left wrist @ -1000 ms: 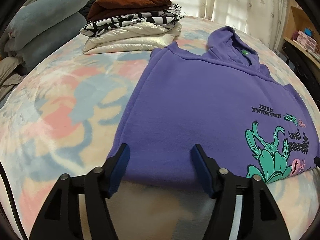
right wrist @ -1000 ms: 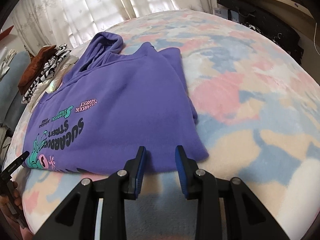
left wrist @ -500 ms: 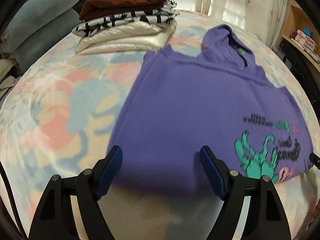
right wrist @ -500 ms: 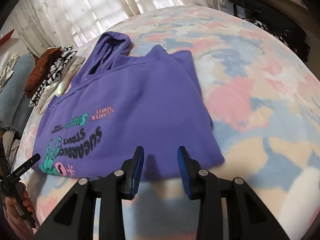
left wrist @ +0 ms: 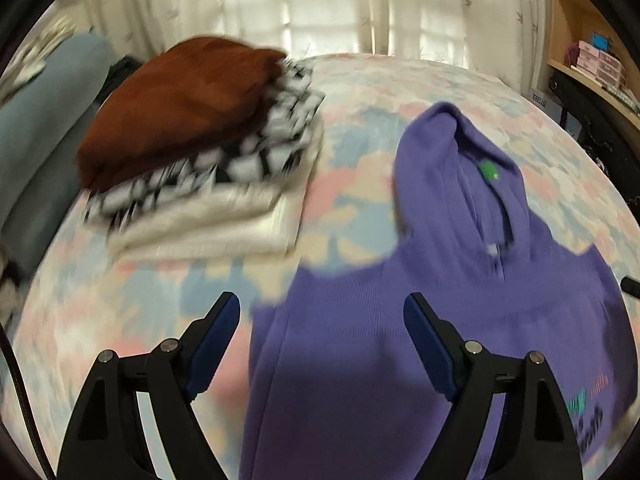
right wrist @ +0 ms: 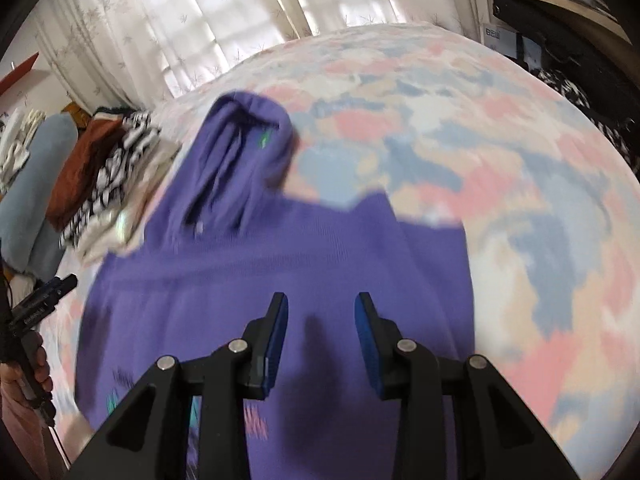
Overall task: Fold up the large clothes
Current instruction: 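Grasp the hoodie hood with both tools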
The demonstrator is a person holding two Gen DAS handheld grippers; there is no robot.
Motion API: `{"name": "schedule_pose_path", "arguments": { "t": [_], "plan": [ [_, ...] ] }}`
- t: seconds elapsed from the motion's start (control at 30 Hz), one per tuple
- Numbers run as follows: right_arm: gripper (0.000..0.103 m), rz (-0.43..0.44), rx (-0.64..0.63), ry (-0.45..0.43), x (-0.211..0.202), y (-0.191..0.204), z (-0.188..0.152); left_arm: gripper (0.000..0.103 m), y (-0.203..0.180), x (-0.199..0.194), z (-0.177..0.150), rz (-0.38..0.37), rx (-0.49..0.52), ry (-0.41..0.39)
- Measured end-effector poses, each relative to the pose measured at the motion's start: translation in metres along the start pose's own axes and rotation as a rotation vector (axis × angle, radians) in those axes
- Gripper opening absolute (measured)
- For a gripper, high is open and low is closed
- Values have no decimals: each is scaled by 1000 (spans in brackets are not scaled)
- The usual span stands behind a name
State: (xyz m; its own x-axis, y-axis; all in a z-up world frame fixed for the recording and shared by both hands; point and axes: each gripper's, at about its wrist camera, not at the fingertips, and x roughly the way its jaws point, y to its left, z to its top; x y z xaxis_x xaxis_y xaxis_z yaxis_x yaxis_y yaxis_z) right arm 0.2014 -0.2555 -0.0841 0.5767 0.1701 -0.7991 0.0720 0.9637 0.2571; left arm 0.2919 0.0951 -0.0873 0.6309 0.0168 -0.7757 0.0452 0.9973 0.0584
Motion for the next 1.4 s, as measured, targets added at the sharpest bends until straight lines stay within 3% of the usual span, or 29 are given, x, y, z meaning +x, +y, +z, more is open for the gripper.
{"name": "schedule_pose_path", "arguments": {
  "t": [0.2, 0.23, 0.3, 0.43, 0.6, 0.73, 0.9, 1.03, 1.07, 1.1, 1.13, 1.17, 1.27, 1.4],
  "plan": [
    [36, 2, -5, -42, 19, 4, 72, 84, -23, 37, 67, 1, 55, -25],
    [38, 7, -10, -49, 22, 7, 84, 84, -28, 47, 78, -5, 62, -21],
    [56, 17, -9, -58, 31, 9, 104, 88, -35, 64, 92, -7, 76, -8],
    [58, 57, -7, -54, 59, 18, 135, 88, -52, 109, 116, -44, 91, 59],
    [58, 97, -7, 1, 117, 31, 161, 88, -66, 161, 127, -68, 60, 135],
    [58, 82, -33, 74, 165, 41, 169, 88, -74, 192, 131, -97, 49, 197],
    [58, 71, -17, 91, 201, 44, 178, 88, -78, 230, 131, -135, 34, 304],
    [58, 53, -3, 98, 219, 43, 186, 87, -77, 240, 129, -153, 7, 300],
    [54, 51, 2, 97, 221, 43, 187, 74, -79, 239, 129, -159, 14, 288],
    [39, 60, 7, 95, 223, 42, 188, 43, -81, 235, 130, -176, 27, 269],
    [29, 78, 13, 94, 224, 42, 190, 23, -84, 232, 130, -191, 35, 258],
    [13, 88, 15, 94, 224, 42, 191, 5, -85, 228, 131, -194, 39, 255],
    [9, 54, -38, 58, 208, 48, 191, 4, -91, 210, 134, -100, 80, 213],
    [8, 58, -55, 16, 176, 48, 190, 4, -76, 176, 140, -67, 50, 180]
  ]
}}
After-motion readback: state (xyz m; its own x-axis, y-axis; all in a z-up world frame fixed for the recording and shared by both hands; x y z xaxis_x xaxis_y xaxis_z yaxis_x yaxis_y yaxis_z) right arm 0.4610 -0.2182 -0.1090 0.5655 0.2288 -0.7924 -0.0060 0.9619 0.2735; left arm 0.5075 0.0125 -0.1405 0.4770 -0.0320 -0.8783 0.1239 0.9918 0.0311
